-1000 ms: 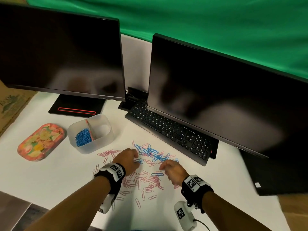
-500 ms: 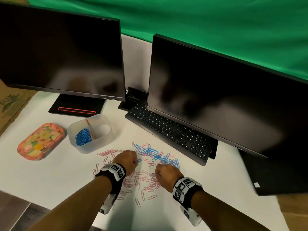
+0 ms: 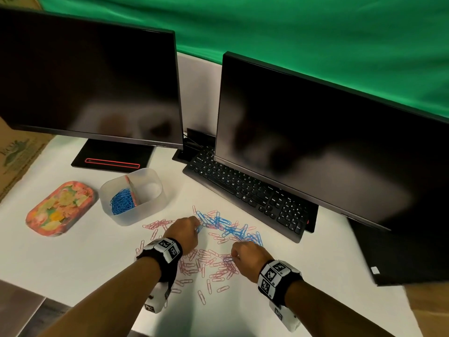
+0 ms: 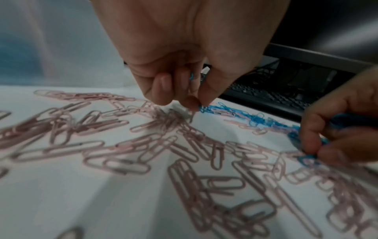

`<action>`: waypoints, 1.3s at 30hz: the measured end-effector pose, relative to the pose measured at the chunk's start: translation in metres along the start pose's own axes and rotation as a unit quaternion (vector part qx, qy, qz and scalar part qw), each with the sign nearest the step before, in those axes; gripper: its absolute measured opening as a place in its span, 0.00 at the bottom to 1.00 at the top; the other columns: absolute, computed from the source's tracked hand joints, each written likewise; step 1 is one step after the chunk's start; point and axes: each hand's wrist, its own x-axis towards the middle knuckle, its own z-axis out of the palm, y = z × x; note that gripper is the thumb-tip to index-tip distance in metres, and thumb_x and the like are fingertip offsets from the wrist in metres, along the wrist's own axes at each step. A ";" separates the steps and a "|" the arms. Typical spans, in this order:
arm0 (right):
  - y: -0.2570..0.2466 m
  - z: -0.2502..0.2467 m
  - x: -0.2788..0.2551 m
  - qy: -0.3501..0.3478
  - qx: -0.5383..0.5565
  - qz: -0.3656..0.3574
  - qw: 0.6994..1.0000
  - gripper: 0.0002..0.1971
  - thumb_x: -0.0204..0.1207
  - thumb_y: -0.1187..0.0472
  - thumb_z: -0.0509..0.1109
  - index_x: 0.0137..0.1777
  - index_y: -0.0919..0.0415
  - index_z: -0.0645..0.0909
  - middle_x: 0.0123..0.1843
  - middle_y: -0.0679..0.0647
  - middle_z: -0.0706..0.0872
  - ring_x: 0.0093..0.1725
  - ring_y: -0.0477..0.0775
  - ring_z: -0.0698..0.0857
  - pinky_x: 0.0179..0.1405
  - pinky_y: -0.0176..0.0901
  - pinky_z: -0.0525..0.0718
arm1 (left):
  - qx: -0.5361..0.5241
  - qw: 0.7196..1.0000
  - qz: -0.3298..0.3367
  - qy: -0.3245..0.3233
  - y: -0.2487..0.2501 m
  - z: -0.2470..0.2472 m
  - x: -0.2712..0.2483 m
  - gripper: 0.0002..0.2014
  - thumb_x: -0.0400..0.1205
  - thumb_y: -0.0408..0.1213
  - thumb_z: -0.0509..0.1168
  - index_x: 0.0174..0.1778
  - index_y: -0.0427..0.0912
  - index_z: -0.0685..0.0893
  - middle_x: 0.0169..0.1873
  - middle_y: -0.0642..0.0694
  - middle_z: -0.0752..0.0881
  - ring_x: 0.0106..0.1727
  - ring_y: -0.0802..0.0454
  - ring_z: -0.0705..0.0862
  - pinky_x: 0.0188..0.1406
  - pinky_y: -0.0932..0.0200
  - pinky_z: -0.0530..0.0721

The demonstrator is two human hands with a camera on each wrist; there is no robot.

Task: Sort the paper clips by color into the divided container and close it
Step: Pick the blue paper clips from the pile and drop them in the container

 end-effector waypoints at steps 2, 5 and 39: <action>0.000 0.001 0.000 0.003 -0.010 -0.005 1.000 0.11 0.81 0.59 0.58 0.58 0.59 0.80 0.58 0.58 0.85 0.55 0.62 0.84 0.53 0.47 0.81 | -0.048 0.999 -0.013 0.003 0.000 -0.002 -0.001 0.16 0.82 0.33 0.57 0.64 0.45 0.82 0.57 0.39 0.86 0.57 0.40 0.84 0.53 0.56 0.81; 0.002 0.003 -0.004 0.006 -0.018 -0.013 1.000 0.11 0.83 0.58 0.57 0.58 0.59 0.78 0.58 0.58 0.85 0.56 0.62 0.83 0.54 0.48 0.81 | -0.140 0.989 -0.048 -0.010 -0.001 -0.005 -0.003 0.11 0.85 0.39 0.57 0.55 0.45 0.85 0.52 0.43 0.87 0.52 0.42 0.83 0.50 0.57 0.79; -0.015 -0.033 0.003 0.107 0.119 0.064 0.985 0.08 0.79 0.59 0.60 0.49 0.52 0.81 0.49 0.57 0.89 0.49 0.61 0.86 0.46 0.44 0.83 | -0.525 0.826 -0.124 -0.163 0.025 -0.011 -0.025 0.12 0.85 0.40 0.55 0.43 0.40 0.81 0.29 0.48 0.77 0.26 0.52 0.73 0.23 0.61 0.66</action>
